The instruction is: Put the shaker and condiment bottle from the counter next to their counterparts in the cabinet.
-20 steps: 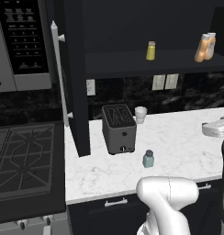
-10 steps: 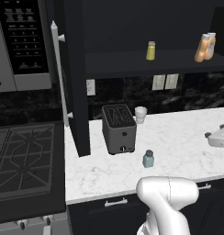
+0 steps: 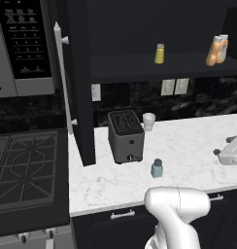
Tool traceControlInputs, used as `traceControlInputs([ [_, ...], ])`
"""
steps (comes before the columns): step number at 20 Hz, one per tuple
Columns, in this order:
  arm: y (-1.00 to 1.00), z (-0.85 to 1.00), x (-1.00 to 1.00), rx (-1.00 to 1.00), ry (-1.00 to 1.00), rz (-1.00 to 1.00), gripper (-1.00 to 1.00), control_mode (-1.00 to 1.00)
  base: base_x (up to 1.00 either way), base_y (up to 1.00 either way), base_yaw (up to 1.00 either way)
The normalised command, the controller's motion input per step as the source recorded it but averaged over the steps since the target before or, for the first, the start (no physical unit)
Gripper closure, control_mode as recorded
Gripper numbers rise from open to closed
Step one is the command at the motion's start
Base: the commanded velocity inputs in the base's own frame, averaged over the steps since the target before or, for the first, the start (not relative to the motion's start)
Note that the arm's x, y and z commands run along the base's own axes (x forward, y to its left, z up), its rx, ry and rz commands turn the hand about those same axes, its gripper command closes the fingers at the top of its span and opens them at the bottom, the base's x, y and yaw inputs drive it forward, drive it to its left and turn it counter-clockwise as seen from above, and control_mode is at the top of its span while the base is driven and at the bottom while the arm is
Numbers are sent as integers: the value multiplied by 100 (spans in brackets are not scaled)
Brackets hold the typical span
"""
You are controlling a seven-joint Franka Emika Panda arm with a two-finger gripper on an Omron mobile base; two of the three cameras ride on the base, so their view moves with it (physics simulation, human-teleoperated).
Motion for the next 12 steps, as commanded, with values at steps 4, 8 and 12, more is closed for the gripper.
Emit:
traceControlInputs([
  [4, 2, -25, -1, 0, 0, 10, -100, -100, 0, 0, 0],
  [8, 4, -39, 0, -1, 0, 10, -100, -100, 0, 0, 0],
  [12, 7, -36, 0, -1, 0, 10, -100, -100, 0, 0, 0],
])
